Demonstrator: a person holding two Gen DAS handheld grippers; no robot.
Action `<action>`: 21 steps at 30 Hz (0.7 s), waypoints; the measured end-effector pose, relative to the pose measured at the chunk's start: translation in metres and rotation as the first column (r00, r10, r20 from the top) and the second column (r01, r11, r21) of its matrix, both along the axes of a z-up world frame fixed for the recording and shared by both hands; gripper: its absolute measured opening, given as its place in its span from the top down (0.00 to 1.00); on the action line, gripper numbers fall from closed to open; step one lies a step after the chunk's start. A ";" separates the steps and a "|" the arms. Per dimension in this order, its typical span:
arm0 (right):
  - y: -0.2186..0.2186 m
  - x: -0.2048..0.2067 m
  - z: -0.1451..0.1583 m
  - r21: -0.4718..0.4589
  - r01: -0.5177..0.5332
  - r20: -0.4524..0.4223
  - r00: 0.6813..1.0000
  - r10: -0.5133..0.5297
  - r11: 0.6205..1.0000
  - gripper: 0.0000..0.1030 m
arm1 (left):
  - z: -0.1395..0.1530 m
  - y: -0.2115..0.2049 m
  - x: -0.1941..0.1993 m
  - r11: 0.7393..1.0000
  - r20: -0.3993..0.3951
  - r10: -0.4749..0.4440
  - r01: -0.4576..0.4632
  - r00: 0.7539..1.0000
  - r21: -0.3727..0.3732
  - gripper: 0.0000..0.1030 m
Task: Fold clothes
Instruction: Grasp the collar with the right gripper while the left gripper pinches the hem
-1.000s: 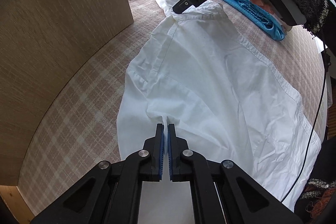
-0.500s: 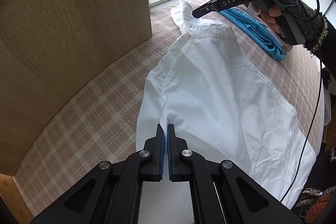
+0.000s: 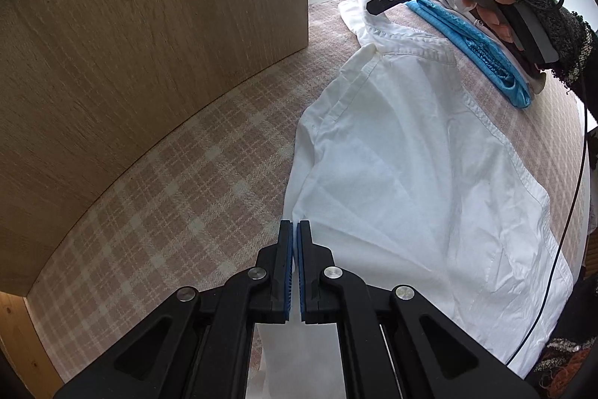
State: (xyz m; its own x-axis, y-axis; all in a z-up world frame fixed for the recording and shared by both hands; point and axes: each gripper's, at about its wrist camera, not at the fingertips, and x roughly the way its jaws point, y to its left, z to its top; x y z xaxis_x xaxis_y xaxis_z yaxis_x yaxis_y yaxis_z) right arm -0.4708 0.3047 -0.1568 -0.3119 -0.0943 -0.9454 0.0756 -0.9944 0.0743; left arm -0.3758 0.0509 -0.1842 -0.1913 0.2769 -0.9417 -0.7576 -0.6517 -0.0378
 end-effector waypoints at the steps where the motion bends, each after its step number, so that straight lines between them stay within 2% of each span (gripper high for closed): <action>1: 0.000 -0.005 -0.003 0.009 0.007 0.008 1.000 -0.007 1.000 0.57 | -0.001 -0.002 0.000 1.000 0.002 0.003 -0.003 1.000 0.000 0.98; 2: 0.001 -0.010 -0.005 0.010 0.012 0.015 1.000 -0.012 1.000 0.57 | -0.001 -0.003 0.000 1.000 0.003 0.003 -0.003 1.000 0.002 0.98; 7: 0.001 -0.013 -0.007 -0.132 -0.004 0.015 1.000 0.006 0.991 0.58 | -0.001 -0.006 0.001 1.000 0.007 0.000 0.000 1.000 0.006 0.98; 9: 0.000 -0.012 -0.006 -0.140 -0.011 0.021 1.000 0.014 0.990 0.63 | 0.000 -0.005 0.001 1.000 0.009 0.003 -0.003 1.000 0.017 0.98; 12: -0.006 -0.009 -0.004 -0.111 -0.037 0.017 0.999 0.040 0.993 0.64 | 0.004 -0.002 0.001 0.999 0.008 -0.006 0.005 1.000 0.035 0.98; 14: -0.010 -0.006 -0.004 -0.067 -0.064 0.009 0.998 0.065 0.996 0.81 | 0.003 0.002 0.002 0.999 0.008 -0.022 0.022 1.000 0.031 0.95; 15: -0.011 -0.005 -0.005 -0.057 -0.070 0.015 0.997 0.071 0.996 0.93 | 0.000 0.005 0.002 0.999 0.009 -0.029 0.029 1.000 0.021 0.95; 18: -0.011 0.001 -0.002 -0.043 -0.088 -0.013 0.996 0.087 0.995 0.95 | -0.008 0.014 0.004 0.998 0.014 -0.058 0.058 0.998 -0.012 0.97; 19: -0.007 0.003 0.001 -0.049 -0.080 -0.028 0.997 0.079 0.996 0.95 | -0.010 0.016 0.006 0.997 0.006 -0.066 0.066 0.998 -0.027 1.00; 21: 0.004 0.005 0.010 -0.070 -0.047 -0.065 0.997 0.043 0.996 0.96 | -0.010 0.019 0.008 0.997 -0.018 -0.066 0.065 0.998 -0.038 1.00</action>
